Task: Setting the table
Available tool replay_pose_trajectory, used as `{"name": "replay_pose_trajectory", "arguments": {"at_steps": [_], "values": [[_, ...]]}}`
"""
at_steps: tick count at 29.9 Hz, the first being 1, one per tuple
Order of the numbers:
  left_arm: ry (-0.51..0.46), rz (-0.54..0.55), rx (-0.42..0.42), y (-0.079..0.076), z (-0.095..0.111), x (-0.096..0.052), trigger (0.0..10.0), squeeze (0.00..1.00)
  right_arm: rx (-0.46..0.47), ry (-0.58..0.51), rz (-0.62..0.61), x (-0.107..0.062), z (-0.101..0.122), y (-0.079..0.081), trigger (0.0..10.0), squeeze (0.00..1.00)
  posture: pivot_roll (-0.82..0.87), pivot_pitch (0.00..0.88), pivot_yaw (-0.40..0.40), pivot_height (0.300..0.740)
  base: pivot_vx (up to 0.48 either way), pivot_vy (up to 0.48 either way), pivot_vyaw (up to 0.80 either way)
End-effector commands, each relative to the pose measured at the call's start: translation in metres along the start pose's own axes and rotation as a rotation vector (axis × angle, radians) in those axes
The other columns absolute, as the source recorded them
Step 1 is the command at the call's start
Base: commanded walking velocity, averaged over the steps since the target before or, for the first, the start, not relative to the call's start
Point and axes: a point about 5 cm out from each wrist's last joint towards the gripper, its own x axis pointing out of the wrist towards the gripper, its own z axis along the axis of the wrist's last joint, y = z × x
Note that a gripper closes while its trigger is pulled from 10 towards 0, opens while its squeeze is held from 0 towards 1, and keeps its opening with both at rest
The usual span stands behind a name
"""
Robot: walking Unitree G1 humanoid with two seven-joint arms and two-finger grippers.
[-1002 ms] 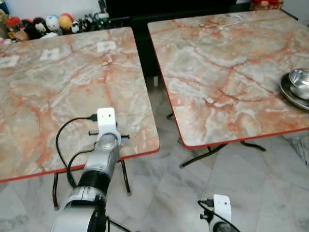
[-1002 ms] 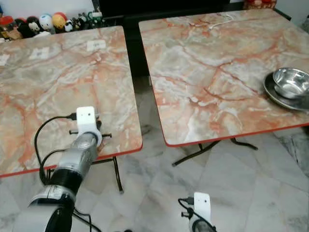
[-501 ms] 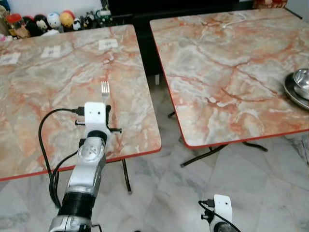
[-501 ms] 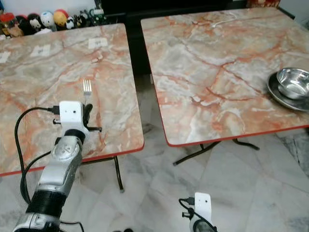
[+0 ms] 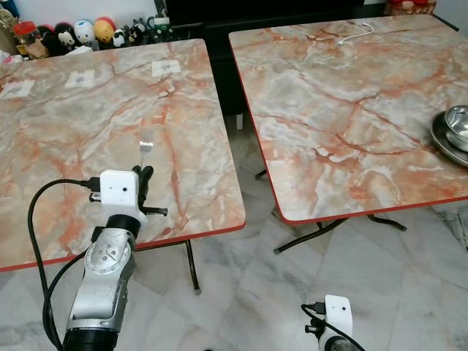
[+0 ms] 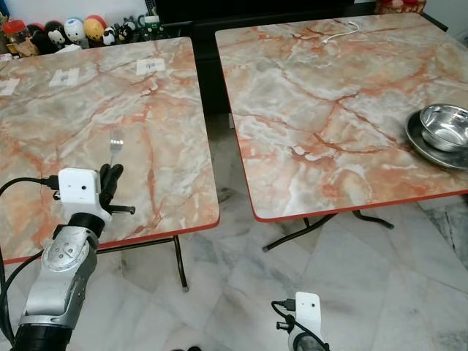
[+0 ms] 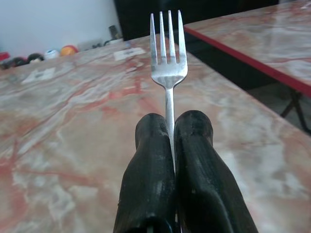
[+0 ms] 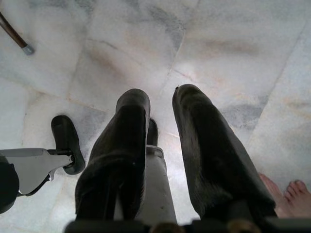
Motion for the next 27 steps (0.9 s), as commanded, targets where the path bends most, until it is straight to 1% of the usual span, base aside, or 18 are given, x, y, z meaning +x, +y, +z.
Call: {"name": "replay_pose_trajectory", "arguments": {"at_steps": [1, 5, 8, 10, 11, 15, 16, 17, 18, 24, 27], "values": [[-0.010, -0.007, 0.008, 0.000, 0.003, -0.004, 10.0, 0.00, 0.003, 0.025, 0.001, -0.001, -0.008, 0.001, 10.0, 0.00, 0.03, 0.099, 0.035, 0.740, 0.000, 0.000, 0.00], [-0.011, 0.004, -0.010, -0.001, 0.002, -0.005, 10.0, 0.00, -0.003, 0.026, 0.003, -0.001, -0.008, 0.001, 10.0, 0.00, 0.03, 0.086, 0.026, 0.740, 0.000, 0.000, 0.00], [-0.019, 0.011, -0.034, -0.004, 0.001, -0.004, 10.0, 0.00, -0.007, 0.030, 0.004, -0.001, -0.009, 0.000, 10.0, 0.00, 0.03, 0.050, 0.016, 0.740, 0.000, 0.000, 0.00], [-0.019, 0.011, -0.038, -0.005, 0.001, -0.003, 10.0, 0.00, -0.008, 0.029, 0.005, -0.001, -0.008, 0.000, 10.0, 0.00, 0.03, 0.043, 0.015, 0.740, 0.000, 0.000, 0.00], [-0.024, 0.004, -0.046, -0.007, 0.001, 0.000, 10.0, 0.00, -0.008, 0.023, 0.002, -0.001, -0.006, 0.000, 10.0, 0.00, 0.03, 0.029, 0.010, 0.740, 0.000, 0.000, 0.00], [-0.031, -0.006, -0.042, -0.008, 0.002, 0.003, 10.0, 0.00, -0.007, 0.011, -0.002, 0.000, -0.003, -0.001, 10.0, 0.00, 0.03, 0.022, 0.007, 0.740, 0.000, 0.000, 0.00], [-0.038, -0.006, -0.043, -0.007, 0.003, 0.005, 10.0, 0.00, -0.002, 0.004, -0.009, -0.001, -0.002, -0.006, 10.0, 0.00, 0.02, 0.013, 0.005, 0.740, 0.000, 0.000, 0.00], [-0.044, -0.004, -0.045, -0.007, 0.004, 0.008, 10.0, 0.00, 0.003, -0.006, -0.019, -0.001, 0.001, -0.015, 10.0, 0.00, 0.02, 0.004, 0.004, 0.740, 0.000, 0.000, 0.00], [-0.046, -0.003, -0.046, -0.007, 0.004, 0.010, 10.0, 0.00, 0.003, -0.010, -0.021, -0.001, 0.002, -0.018, 10.0, 0.00, 0.02, 0.000, 0.004, 0.740, 0.000, 0.000, 0.00], [-0.055, -0.003, -0.044, -0.008, 0.006, 0.012, 10.0, 0.00, 0.006, -0.009, -0.029, 0.000, 0.004, -0.021, 10.0, 0.00, 0.02, 0.000, 0.001, 0.740, 0.000, 0.000, 0.00], [-0.049, 0.002, -0.024, -0.006, 0.004, 0.011, 10.0, 0.00, -0.003, 0.007, -0.031, -0.001, 0.001, -0.021, 10.0, 0.00, 0.03, 0.000, 0.003, 0.740, 0.000, -0.107, 0.00]]}}
